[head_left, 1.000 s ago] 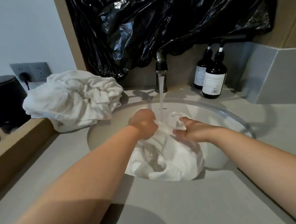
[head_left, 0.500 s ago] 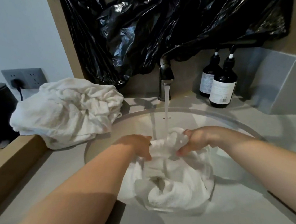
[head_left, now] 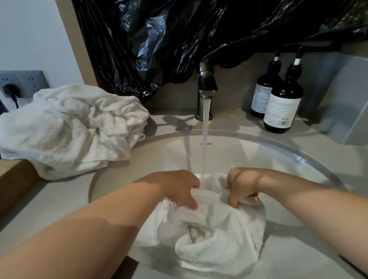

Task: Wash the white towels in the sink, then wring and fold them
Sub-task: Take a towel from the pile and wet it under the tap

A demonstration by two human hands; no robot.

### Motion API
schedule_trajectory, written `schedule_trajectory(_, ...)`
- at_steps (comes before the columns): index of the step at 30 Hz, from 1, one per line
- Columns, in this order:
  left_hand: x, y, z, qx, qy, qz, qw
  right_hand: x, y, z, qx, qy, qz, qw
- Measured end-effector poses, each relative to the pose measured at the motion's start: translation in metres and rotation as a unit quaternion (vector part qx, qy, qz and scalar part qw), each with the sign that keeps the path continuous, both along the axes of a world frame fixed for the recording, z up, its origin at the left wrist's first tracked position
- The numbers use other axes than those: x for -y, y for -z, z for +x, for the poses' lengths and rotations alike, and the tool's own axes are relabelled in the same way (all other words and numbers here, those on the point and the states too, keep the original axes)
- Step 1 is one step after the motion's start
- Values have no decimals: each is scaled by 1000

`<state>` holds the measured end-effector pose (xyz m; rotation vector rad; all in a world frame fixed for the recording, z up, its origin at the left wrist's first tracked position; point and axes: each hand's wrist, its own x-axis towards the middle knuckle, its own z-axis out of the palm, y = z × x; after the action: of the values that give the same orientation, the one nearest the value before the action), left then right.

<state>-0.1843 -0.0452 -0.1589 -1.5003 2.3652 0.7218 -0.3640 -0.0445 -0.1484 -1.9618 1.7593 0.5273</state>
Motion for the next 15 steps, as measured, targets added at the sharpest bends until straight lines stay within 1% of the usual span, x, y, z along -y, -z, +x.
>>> schedule_trajectory(3,5,-3,2,-69,-44,-88,993,5,-13,-8,112,43,-41,992)
schedule_trajectory(5,8,-9,2,-107,-89,-184,973,7,-19,-11,166,76,-103,978)
schedule_trajectory(7,7,-20,-1,-160,-138,-299,931,8,-28,-12,223,123,-195,947)
schedule_trajectory(9,3,-32,-3,-208,-177,-391,879,5,-38,-14,289,164,-278,901)
schedule_trajectory(10,1,-37,-3,-221,-180,-423,860,3,-43,-16,294,150,-329,885)
schedule_trajectory(11,1,-39,-1,-221,-167,-445,852,1,-45,-19,275,116,-370,880)
schedule_trajectory(12,0,-39,1,-195,-133,-457,857,0,-45,-22,241,70,-394,884)
schedule_trajectory(13,1,-37,5,-144,-88,-443,881,-1,-43,-25,200,18,-393,897)
schedule_trajectory(14,2,-33,10,-78,-46,-397,913,0,-38,-29,160,-25,-363,918)
schedule_trajectory(15,4,-27,16,-16,-21,-326,945,1,-32,-32,127,-58,-320,937)
